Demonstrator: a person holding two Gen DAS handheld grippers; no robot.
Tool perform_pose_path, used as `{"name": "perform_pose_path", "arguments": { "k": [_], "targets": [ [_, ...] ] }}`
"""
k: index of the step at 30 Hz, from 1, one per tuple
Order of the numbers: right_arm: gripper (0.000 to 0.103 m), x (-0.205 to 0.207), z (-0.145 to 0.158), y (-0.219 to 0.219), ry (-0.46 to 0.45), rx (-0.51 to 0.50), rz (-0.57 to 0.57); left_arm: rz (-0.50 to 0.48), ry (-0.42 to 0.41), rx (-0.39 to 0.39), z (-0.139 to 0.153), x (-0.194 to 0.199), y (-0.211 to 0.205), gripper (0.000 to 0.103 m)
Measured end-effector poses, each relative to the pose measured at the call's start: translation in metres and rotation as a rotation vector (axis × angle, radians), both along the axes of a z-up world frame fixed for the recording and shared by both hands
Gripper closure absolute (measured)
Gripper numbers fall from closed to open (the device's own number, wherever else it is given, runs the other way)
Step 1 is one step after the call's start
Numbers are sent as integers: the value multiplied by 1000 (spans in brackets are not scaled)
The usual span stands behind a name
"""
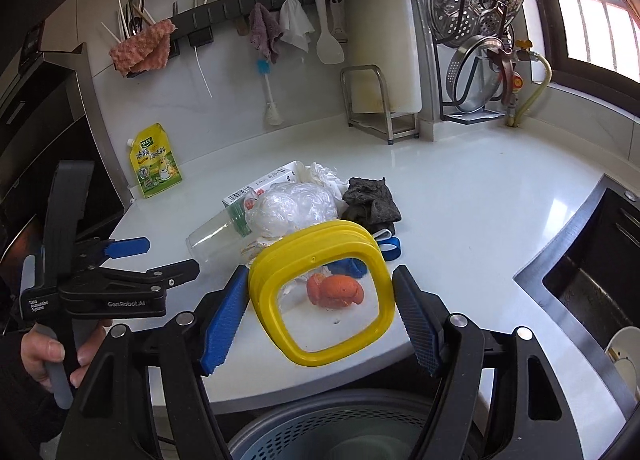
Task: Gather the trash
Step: 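Grasp the clear plastic cup with the left tool while the right tool holds the yellow lid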
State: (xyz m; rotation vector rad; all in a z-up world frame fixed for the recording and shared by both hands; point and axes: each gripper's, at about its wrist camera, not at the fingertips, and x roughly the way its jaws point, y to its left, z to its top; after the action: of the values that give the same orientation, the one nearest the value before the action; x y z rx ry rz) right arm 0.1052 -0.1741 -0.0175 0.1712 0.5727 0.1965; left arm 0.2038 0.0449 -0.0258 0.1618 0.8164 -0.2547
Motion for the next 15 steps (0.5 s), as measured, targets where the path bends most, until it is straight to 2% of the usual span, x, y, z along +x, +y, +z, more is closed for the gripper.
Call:
{"name": "perform_pose_path", "arguments": {
  "k": [4,15],
  "targets": [
    [33,-14,-1,-13,13,31,-25,-41,43,11,-8,14,-8,6],
    [33,-32,-1,-29,21,58,-55,-52,121,27,-24,53,-20,6]
  ]
}}
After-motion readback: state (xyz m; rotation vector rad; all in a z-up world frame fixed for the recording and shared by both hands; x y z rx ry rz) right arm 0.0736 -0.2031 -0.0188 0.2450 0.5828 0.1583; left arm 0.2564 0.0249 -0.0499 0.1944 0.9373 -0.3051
